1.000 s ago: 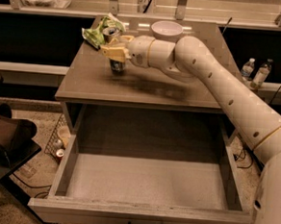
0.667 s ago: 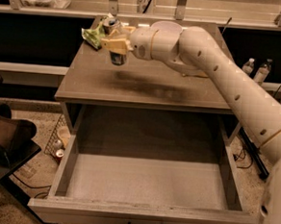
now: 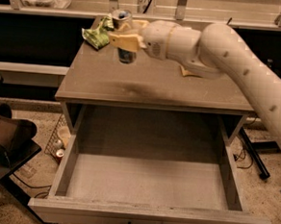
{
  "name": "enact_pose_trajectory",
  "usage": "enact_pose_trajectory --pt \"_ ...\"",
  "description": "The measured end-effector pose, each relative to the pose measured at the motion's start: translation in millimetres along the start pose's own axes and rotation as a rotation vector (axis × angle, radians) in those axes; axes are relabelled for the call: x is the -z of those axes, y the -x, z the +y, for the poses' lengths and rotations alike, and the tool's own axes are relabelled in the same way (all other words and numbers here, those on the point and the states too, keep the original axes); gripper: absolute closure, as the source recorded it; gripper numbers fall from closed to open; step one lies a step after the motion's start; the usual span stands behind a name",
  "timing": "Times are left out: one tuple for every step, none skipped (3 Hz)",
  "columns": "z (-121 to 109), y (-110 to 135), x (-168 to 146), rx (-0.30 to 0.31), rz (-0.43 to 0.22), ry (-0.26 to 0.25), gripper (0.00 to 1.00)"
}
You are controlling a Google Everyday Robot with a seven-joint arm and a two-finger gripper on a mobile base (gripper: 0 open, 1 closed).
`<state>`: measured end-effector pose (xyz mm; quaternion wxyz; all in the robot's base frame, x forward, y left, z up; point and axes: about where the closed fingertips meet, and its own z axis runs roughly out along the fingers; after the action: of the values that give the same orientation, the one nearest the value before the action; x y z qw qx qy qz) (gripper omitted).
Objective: Place redbull can into top drawer
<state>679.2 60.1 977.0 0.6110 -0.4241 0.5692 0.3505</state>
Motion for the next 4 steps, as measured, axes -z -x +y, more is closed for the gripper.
enact_pose_trajectory --pt "50.9 -12.5 64.7 0.013 0.001 0.011 1.00" --pt "82.5 -39.1 122.3 0.012 0.024 0.035 1.00" --pt "102.7 -77.5 166.7 -0.011 0.034 0.090 1.00" --pt "125.9 -111.2 198.9 -0.059 0.028 0.147 1.00"
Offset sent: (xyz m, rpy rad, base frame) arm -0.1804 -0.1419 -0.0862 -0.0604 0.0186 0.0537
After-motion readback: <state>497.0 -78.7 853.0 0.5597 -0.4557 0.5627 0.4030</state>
